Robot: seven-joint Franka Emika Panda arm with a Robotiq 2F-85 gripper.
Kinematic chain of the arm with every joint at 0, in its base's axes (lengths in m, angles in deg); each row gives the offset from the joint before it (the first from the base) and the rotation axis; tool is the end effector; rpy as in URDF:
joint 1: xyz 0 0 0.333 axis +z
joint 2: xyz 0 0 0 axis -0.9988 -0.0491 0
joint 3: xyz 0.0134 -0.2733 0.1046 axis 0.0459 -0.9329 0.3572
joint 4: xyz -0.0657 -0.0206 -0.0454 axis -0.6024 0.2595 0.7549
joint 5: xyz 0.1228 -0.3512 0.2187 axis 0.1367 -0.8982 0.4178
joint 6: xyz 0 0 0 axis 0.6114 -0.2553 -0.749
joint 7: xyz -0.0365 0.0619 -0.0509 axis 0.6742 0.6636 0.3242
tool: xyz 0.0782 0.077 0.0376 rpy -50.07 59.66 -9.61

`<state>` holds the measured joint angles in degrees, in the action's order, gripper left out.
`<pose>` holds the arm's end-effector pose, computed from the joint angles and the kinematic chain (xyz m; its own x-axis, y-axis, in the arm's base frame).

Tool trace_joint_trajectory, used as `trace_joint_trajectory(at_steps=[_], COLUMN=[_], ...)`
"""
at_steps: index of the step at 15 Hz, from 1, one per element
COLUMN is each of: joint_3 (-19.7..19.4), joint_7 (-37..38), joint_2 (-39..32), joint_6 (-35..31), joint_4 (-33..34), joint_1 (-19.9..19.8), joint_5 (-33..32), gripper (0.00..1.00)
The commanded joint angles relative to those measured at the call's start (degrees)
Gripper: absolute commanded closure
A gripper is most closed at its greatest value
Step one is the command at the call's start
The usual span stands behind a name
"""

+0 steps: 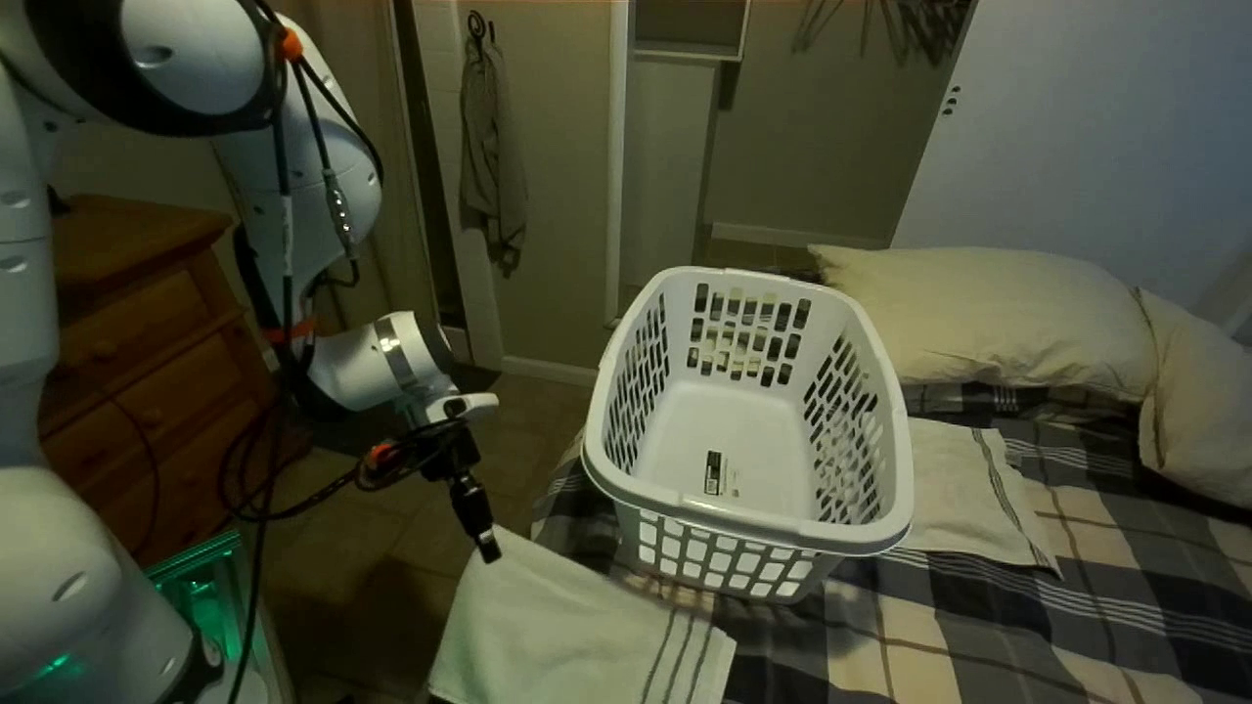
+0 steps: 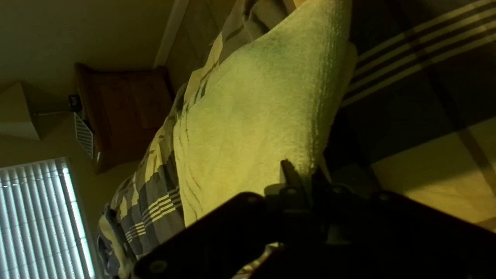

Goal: Hang the towel on the white basket.

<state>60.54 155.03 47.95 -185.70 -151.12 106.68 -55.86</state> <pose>0.3469 0.1227 0.0492 0.9980 -0.0590 0.0222 -0.0532 -0.5989 0.7991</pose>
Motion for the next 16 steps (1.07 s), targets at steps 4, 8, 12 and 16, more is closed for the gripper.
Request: trace_joint_trajectory(at_steps=[4, 8, 12, 16], joint_3=[4.3, 5.8, 6.7, 7.4], joint_7=[6.4, 10.9, 15.7, 15.8], joint_2=[16.9, 22.9, 28.8, 28.2], joint_6=[-2.6, -3.4, -4.8, -3.8], joint_4=[-7.0, -6.9, -6.5, -4.9], joint_1=[-2.4, -2.3, -2.5, -3.0], joint_5=[2.9, 4.5, 7.0, 7.0], gripper=[0.98, 0.98, 0.98, 0.91])
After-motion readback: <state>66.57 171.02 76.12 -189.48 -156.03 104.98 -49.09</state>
